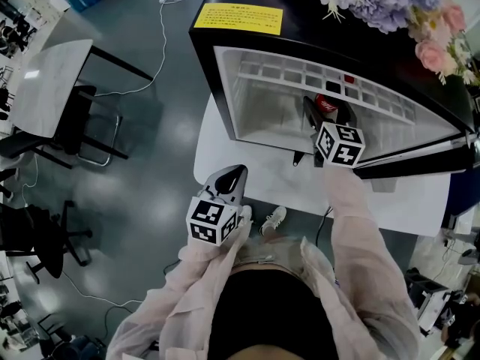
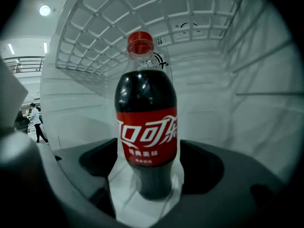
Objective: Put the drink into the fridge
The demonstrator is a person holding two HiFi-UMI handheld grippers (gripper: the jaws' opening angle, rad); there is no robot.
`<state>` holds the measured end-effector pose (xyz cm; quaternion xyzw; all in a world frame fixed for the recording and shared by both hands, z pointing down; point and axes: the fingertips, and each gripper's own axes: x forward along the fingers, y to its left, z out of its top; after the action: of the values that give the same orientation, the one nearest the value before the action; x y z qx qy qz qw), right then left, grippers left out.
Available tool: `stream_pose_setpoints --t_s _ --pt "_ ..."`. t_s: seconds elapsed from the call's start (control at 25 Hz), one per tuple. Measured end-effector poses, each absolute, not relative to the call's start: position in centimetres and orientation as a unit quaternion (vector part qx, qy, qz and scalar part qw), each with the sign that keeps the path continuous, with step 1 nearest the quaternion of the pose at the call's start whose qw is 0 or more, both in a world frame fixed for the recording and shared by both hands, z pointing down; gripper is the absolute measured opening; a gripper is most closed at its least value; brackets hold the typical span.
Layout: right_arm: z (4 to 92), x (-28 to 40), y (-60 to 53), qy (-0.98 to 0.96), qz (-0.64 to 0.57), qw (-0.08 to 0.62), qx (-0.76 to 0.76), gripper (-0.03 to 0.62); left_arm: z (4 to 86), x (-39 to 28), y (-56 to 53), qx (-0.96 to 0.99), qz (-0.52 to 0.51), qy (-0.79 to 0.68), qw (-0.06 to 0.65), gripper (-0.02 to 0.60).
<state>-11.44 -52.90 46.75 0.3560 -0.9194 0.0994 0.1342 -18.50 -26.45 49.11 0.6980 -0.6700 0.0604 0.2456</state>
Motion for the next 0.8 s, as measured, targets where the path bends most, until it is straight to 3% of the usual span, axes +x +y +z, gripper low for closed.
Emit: stream_pose_setpoints --t_s 0.8 --pt "47.2 -8.1 -48.9 -0.914 0.109 0.150 0.361 0.391 48.4 -17.0 -26.8 0.732 0.062 -0.637 0.232 0.011"
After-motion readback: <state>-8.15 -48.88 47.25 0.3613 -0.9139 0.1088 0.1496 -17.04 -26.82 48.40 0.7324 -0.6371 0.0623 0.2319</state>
